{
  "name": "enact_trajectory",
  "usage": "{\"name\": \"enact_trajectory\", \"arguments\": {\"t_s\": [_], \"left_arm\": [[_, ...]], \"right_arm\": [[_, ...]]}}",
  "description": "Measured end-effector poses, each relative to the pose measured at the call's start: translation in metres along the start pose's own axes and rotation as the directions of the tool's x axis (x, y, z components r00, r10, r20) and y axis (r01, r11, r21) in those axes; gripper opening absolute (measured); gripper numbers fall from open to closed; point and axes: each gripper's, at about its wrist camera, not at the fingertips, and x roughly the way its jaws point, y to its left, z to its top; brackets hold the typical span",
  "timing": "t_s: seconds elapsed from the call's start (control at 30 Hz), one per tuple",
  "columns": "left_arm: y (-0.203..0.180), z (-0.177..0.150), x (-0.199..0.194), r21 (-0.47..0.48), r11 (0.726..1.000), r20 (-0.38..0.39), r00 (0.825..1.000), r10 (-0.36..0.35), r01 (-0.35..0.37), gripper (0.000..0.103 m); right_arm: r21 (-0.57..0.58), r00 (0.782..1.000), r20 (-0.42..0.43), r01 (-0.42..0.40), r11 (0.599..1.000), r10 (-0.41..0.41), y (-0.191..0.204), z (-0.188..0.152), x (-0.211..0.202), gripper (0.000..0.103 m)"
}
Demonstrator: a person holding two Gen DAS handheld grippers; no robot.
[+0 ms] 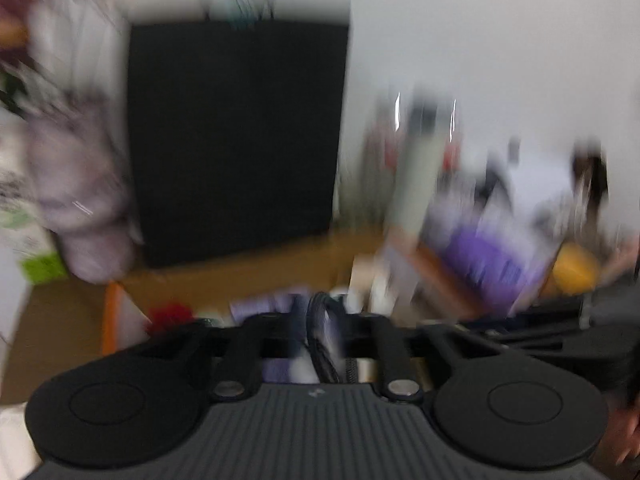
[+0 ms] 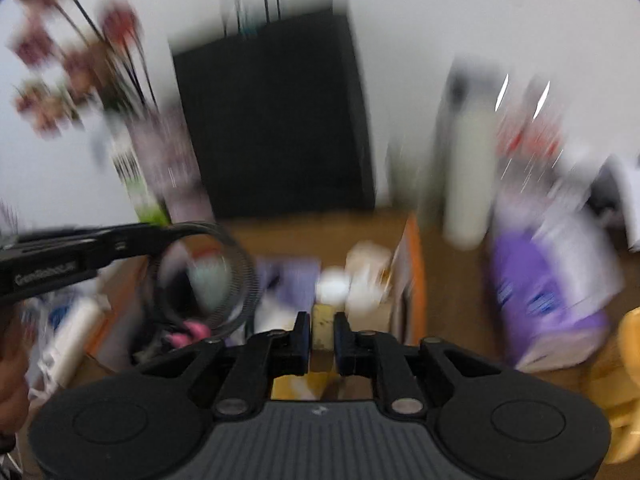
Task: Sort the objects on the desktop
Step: 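Lower both held items into the box and open both tools, then withdraw both open tools from the box back over the desk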
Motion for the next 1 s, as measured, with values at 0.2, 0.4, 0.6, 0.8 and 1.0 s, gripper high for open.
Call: {"name": "enact_trajectory", "arguments": {"t_s": [0.2, 0.4, 0.6, 0.8, 1.0], "left_arm": [[0.047, -0.015, 0.064, -0.267, 0.961, -0.122, 0.992, 0.037, -0.068, 0.094], [0.043, -0.018, 0.059, -0.166, 0.978, -0.142, 0.984, 0.104, -0.128, 0.097], [0.049, -0.007, 0.032, -0.233, 0.967, -0.136, 0.988, 0.074, -0.105, 0.103], [0.054, -0.010, 0.005, -0.278, 0.933, -0.182, 0.966, 0.181, -0.228, 0.103], [0.050, -0.024, -0.044, -0.297, 0.922, -0.147, 0.966, 0.215, -0.250, 0.103]], "right_arm": [[-0.026, 0.987, -0.127, 0.094, 0.995, -0.097, 0.013, 0.011, 0.088, 0.096], [-0.077, 0.984, -0.149, 0.088, 0.993, -0.099, 0.025, 0.014, 0.107, 0.101], [0.009, 0.982, -0.184, 0.051, 0.999, -0.048, 0.009, 0.028, 0.096, 0.094], [0.035, 0.991, -0.126, 0.059, 0.998, -0.054, 0.005, 0.033, 0.055, 0.095], [0.037, 0.996, -0.073, 0.057, 0.998, -0.054, 0.010, 0.027, 0.009, 0.095]]}}
